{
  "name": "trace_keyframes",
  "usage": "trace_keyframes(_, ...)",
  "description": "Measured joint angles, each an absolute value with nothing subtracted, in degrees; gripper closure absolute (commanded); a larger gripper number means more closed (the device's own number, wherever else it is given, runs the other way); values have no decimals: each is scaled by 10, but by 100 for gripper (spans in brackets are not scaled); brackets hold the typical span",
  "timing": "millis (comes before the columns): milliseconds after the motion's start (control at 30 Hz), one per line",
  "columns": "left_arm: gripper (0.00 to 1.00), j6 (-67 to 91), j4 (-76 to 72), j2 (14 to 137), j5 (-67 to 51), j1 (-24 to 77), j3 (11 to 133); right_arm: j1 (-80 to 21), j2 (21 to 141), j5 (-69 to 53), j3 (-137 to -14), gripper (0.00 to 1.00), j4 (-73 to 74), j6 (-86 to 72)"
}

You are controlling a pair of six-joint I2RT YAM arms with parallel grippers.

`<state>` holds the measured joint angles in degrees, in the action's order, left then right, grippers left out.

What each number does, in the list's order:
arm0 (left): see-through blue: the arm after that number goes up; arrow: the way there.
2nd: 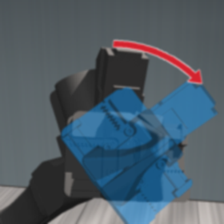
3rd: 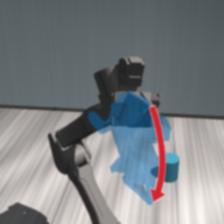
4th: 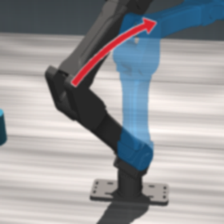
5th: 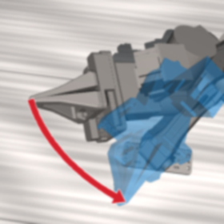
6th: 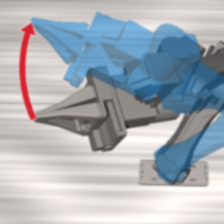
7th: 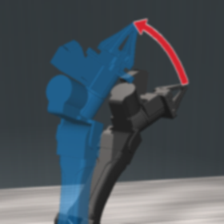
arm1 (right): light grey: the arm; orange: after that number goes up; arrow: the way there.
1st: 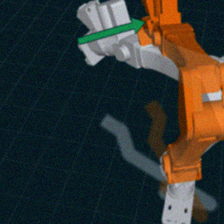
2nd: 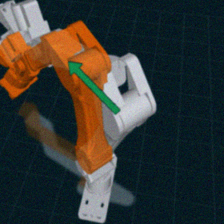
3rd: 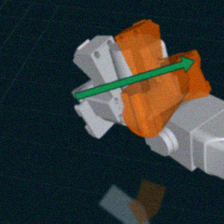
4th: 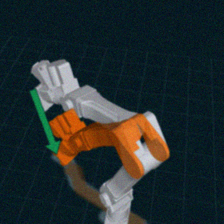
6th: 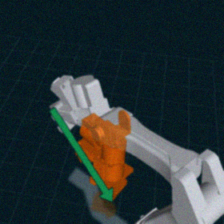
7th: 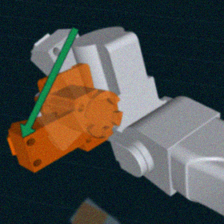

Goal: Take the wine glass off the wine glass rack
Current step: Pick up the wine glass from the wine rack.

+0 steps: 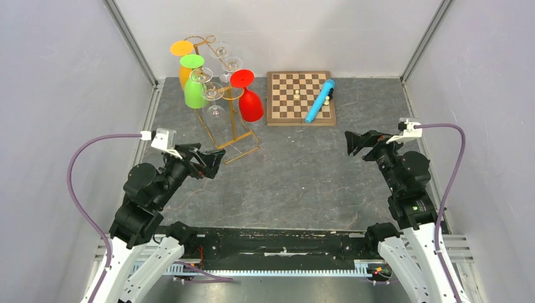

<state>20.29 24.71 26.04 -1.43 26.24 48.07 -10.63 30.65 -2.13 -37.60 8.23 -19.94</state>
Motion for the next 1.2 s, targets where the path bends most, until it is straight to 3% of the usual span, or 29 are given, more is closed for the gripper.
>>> trace_keyframes(500,4,201,234,252,-14,262,485,-106,331,-39,-427,2,82,-198)
trace_keyframes(1200,12,325,276,376,47,262,623,-106,334,-105,-422,2,43,-210)
